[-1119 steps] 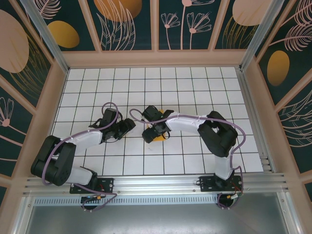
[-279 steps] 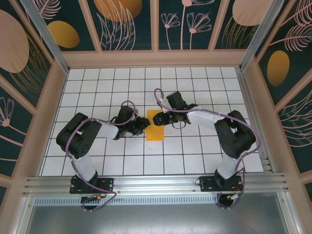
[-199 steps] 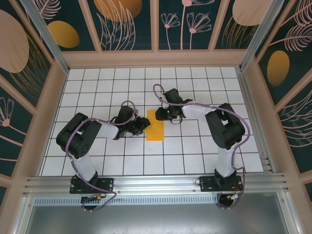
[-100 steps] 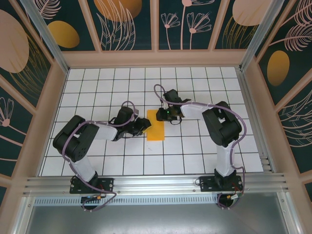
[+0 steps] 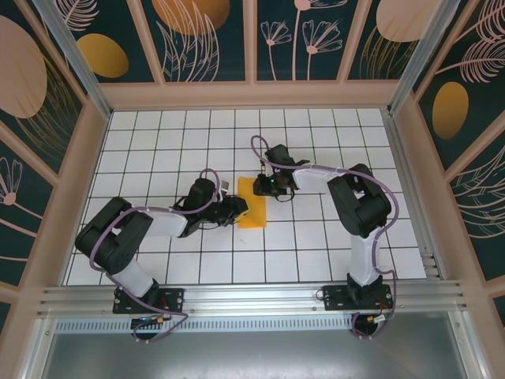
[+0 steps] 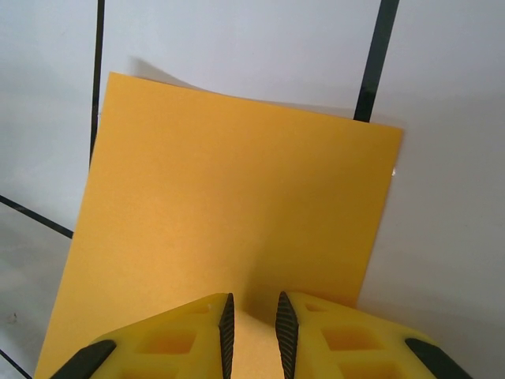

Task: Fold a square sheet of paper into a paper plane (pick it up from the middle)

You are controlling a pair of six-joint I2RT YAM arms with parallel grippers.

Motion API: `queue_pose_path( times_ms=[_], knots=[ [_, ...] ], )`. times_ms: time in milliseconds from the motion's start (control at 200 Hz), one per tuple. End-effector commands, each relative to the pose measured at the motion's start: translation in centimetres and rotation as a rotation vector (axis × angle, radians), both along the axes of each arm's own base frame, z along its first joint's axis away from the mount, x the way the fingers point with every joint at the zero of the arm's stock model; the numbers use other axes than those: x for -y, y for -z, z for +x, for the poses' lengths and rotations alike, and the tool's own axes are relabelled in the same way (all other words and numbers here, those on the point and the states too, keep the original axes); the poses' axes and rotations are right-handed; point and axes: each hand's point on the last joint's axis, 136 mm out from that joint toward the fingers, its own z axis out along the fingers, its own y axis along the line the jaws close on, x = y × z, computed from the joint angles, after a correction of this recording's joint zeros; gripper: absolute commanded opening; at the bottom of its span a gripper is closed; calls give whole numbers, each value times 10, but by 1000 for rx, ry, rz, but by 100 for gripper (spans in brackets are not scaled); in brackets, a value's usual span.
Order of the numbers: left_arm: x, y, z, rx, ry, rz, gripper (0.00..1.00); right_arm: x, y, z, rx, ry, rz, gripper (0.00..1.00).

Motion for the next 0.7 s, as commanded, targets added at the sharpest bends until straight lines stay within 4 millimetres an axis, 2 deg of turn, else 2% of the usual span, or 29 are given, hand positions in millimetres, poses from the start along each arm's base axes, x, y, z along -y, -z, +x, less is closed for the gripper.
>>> queue_pose_path(
  times_ms=[0, 160, 315, 325, 340, 540, 696],
  knots=[
    [13, -19, 6, 40, 20, -64, 28, 20, 31, -7, -76, 40, -83, 25],
    [18, -19, 16, 56, 17, -60, 30, 20, 32, -9, -84, 40, -80, 25],
    [22, -22, 26, 80, 6, -58, 37, 19, 33, -10, -90, 35, -72, 26],
    [22, -14, 26, 64, 6, -46, 38, 19, 33, -11, -91, 35, -72, 25],
    [22, -11, 26, 60, 7, -43, 38, 19, 33, -11, -92, 36, -71, 25],
    [26, -7, 34, 65, 2, -34, 44, 20, 35, -12, -105, 39, -61, 26],
    [25, 0, 35, 58, -4, -22, 44, 19, 31, -12, -117, 38, -30, 26]
  ],
)
